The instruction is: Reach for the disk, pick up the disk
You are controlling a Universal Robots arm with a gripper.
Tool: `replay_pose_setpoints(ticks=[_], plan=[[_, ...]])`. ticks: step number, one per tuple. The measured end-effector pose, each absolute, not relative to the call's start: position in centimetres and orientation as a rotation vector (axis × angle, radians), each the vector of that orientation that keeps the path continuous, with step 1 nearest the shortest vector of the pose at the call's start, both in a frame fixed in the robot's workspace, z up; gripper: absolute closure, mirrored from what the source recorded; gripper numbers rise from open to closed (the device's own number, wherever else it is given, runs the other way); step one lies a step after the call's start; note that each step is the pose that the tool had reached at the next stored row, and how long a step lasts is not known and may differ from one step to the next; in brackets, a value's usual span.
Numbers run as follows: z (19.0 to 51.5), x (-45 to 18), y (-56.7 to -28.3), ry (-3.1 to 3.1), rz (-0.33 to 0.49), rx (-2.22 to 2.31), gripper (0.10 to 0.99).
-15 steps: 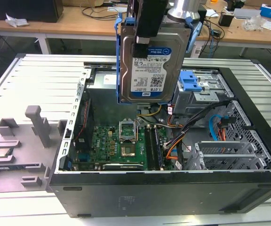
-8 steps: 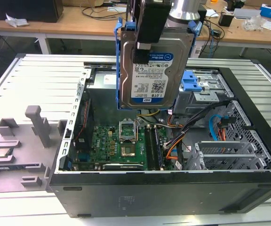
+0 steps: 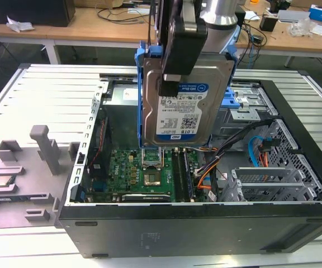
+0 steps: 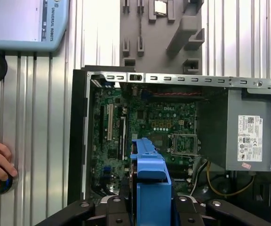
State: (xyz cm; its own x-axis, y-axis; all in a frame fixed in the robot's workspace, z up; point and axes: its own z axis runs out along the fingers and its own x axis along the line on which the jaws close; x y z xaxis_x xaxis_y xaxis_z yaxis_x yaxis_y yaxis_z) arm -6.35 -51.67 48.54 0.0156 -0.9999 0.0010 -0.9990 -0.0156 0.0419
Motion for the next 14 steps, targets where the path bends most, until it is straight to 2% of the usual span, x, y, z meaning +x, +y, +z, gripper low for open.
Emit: replay_pose_setpoints(ticks=[6, 14], plan=[[47.0, -6.3, -52.0, -2.182, -0.045, 2.217, 0.718], [46.8, -6.3, -54.8, -2.182, -0.045, 2.216, 0.718]])
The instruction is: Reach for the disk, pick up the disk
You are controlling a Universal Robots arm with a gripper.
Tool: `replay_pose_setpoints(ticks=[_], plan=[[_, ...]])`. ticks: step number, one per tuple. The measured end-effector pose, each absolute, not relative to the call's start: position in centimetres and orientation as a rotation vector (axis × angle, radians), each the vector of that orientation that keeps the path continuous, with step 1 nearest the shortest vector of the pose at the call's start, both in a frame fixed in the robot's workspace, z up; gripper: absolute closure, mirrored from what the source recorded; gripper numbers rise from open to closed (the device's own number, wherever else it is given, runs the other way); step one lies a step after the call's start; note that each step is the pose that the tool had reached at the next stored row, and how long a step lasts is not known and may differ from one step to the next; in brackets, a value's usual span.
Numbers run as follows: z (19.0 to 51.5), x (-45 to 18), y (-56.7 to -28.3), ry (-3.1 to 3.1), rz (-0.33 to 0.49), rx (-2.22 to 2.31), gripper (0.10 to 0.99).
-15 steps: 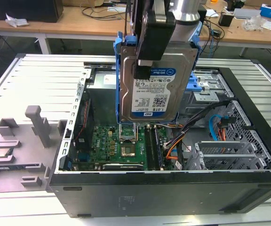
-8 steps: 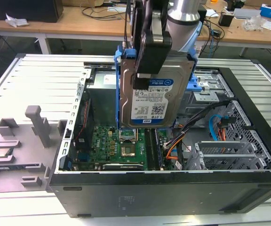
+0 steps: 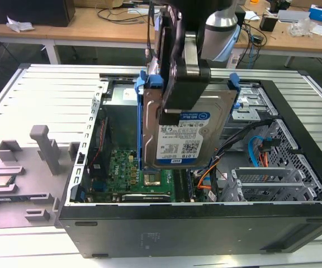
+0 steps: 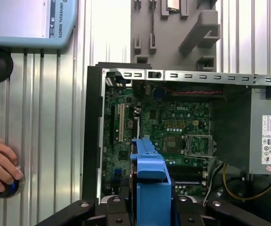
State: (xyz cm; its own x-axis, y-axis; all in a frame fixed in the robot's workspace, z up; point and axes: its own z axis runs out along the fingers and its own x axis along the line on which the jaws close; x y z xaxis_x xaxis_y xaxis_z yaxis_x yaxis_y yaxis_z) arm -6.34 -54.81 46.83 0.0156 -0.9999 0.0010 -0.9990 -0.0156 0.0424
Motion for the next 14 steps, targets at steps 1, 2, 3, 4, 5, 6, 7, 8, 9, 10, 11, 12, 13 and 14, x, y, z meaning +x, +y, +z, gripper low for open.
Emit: replay_pose_setpoints(ticks=[1, 2, 3, 4, 5, 6, 7, 8, 9, 10, 11, 12, 13, 14], plan=[[46.82, -6.33, -55.08, -2.182, -0.045, 2.216, 0.718], [46.8, -6.33, -55.32, -2.182, -0.045, 2.216, 0.718], [46.79, -6.33, -55.59, -2.182, -0.045, 2.216, 0.718], [46.78, -6.33, -55.77, -2.182, -0.045, 2.216, 0.718], [46.78, -6.33, -55.94, -2.182, -0.045, 2.216, 0.718], [46.78, -6.34, -56.02, -2.182, -0.045, 2.216, 0.718], [46.77, -6.35, -56.06, -2.182, -0.045, 2.216, 0.718], [46.78, -6.34, -56.06, -2.182, -0.045, 2.216, 0.718], [46.78, -6.33, -56.06, -2.182, -0.045, 2.216, 0.718], [46.78, -6.33, -56.06, -2.182, -0.045, 2.216, 0.718], [46.78, -6.33, -56.07, -2.182, -0.045, 2.216, 0.718], [46.77, -6.33, -56.07, -2.182, -0.045, 2.216, 0.718], [46.78, -6.33, -56.07, -2.182, -0.045, 2.216, 0.718], [46.78, -6.27, -56.07, -2.182, -0.045, 2.216, 0.718]])
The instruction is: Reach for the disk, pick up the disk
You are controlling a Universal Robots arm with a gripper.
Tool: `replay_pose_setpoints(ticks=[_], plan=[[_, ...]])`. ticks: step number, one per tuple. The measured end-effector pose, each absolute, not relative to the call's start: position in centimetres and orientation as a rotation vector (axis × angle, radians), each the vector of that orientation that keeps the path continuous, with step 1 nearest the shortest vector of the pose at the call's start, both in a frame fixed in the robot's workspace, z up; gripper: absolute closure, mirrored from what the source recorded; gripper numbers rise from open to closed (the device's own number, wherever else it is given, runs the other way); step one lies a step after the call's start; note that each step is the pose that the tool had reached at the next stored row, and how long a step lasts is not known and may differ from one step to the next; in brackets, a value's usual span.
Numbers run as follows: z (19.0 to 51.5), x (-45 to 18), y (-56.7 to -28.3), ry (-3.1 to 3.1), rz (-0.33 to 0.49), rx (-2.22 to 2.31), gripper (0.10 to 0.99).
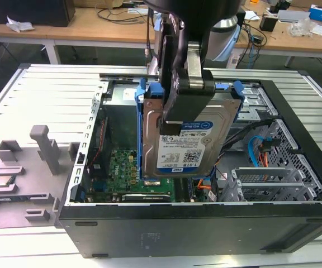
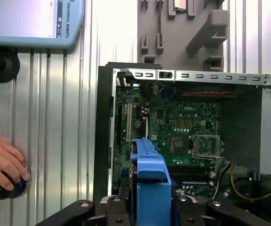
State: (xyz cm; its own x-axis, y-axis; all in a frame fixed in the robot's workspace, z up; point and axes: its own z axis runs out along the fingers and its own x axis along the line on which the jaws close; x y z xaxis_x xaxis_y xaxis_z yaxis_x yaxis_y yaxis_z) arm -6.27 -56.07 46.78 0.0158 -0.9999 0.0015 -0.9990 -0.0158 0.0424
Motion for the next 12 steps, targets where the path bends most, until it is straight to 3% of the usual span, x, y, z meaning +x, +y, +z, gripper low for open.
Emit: replay_pose_setpoints(ticks=[12], plan=[[46.8, -1.2, -56.1, -2.181, -0.044, 2.216, 0.718]])
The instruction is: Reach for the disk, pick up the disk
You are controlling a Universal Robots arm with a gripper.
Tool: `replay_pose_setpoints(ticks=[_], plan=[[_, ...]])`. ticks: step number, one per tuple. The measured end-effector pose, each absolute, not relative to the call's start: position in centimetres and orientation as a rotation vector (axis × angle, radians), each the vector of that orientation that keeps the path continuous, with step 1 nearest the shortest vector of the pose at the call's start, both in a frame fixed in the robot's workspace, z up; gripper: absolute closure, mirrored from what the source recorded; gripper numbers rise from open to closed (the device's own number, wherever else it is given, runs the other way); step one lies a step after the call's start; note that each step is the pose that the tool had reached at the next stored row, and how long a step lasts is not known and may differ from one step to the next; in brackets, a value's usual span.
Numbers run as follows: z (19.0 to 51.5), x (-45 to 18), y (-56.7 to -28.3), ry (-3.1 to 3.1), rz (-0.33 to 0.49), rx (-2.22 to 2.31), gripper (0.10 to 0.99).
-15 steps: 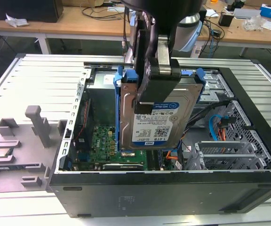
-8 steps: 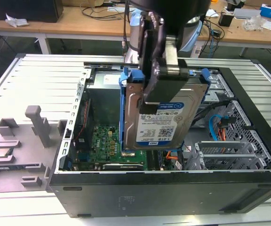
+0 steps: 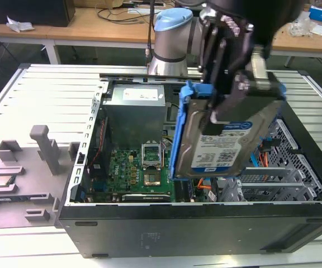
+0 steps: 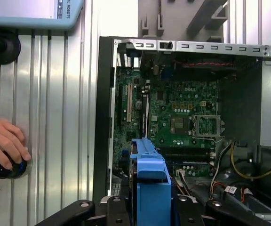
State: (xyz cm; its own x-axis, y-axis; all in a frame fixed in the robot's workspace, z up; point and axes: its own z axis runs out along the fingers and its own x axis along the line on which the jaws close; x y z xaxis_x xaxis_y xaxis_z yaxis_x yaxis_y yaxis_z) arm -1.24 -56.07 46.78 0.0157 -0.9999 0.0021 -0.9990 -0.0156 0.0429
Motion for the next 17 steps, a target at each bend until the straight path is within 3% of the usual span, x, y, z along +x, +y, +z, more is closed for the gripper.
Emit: replay_pose_setpoints(ticks=[17], plan=[[46.8, 7.5, -56.1, -2.181, -0.046, 2.215, 0.718]])
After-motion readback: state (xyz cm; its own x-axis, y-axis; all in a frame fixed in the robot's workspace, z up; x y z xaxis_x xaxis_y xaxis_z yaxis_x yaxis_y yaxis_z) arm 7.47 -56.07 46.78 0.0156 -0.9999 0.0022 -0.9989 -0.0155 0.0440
